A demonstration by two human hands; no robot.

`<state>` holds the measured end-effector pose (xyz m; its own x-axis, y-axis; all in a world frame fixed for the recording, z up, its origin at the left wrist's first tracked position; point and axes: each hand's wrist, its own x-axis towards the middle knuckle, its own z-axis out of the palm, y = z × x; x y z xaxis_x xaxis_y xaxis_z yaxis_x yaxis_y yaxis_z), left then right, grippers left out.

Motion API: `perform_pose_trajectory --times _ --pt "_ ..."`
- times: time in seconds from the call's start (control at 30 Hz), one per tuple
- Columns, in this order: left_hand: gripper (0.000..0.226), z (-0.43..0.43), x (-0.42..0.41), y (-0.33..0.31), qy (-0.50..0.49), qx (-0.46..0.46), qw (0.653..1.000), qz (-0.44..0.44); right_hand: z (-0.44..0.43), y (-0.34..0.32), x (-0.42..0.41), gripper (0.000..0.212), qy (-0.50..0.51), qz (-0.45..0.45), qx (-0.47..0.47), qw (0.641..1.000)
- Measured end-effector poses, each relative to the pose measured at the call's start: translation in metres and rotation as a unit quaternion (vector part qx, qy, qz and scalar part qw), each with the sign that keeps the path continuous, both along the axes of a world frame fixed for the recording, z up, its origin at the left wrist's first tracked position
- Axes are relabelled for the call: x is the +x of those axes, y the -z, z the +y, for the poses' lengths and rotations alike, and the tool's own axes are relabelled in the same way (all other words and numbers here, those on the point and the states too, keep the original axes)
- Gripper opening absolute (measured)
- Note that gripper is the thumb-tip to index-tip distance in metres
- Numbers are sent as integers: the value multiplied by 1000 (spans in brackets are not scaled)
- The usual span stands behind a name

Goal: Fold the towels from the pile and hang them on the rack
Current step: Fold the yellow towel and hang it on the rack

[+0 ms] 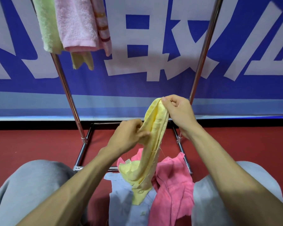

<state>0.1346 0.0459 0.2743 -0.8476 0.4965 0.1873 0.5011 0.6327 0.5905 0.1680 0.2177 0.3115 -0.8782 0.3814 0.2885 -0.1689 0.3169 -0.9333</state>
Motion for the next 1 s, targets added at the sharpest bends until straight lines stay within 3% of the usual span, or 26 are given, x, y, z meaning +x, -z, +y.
perform_pose_trajectory --times 0.17,0.33,0.5,0.7,0.83,1.0 --pt "24 -10 -11 -22 -58 91 993 50 16 4 -4 14 68 -5 -19 998" --pt "18 -25 -16 -37 -56 224 973 -23 22 5 -1 12 133 -7 116 984" --pt "18 -36 -15 -62 -6 214 975 -64 14 -26 6 15 138 27 229 963" --pt "4 -55 -25 -144 -18 261 965 -4 1 -106 -1 16 128 96 332 929" --pt "3 -57 -27 -200 -45 282 955 82 -8 -156 0 18 140 124 350 918" --pt "11 -59 -23 -267 -38 266 955 124 -20 -225 6 17 164 193 318 913"
